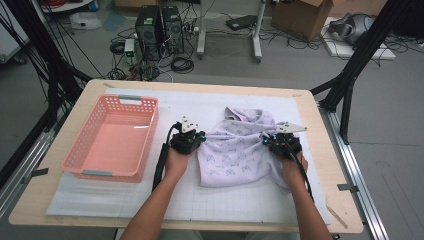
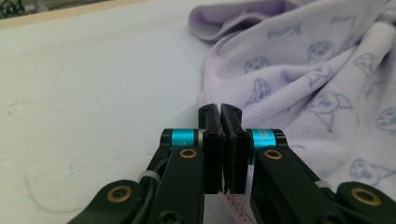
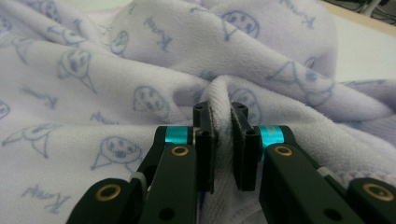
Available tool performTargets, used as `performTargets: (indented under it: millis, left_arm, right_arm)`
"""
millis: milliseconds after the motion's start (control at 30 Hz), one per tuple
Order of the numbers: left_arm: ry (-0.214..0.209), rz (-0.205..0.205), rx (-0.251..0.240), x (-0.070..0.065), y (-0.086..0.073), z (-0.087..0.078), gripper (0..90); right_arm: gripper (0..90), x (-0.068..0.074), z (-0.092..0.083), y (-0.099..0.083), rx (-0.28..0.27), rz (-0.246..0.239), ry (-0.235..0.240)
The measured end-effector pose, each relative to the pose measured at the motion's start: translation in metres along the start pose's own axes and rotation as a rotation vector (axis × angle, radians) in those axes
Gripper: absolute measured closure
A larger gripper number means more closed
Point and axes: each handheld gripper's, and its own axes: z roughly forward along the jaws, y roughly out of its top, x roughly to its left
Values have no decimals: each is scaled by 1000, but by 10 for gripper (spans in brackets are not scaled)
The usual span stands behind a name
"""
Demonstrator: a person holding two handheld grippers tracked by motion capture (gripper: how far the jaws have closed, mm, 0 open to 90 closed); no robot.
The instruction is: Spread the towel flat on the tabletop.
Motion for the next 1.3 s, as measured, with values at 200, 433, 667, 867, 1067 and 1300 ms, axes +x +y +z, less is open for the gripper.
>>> performTargets:
  millis: [200, 433, 667, 867, 1067, 1300]
  left_arm:
    - [32, -34, -95, 0, 7, 2, 861]
    - [-126, -49, -71, -13, 3, -14, 461]
    - [-233, -28, 29, -24, -24, -38, 430]
    - [-285, 5, 127, -34, -36, -38, 413]
    - [-224, 69, 124, -38, -34, -42, 896]
    - [-145, -30, 34, -5, -36, -68, 897]
  right_arm:
    - [813, -4, 5, 3, -45, 22, -131]
    - [642, -7, -8, 3, -71, 89, -90]
    - [598, -4, -56, -5, -116, 75, -45]
    - [603, -10, -78, -37, -8, 86, -10]
    - [604, -7, -68, -62, 62, 141, 73]
    - [790, -15, -77, -62, 6, 132, -27]
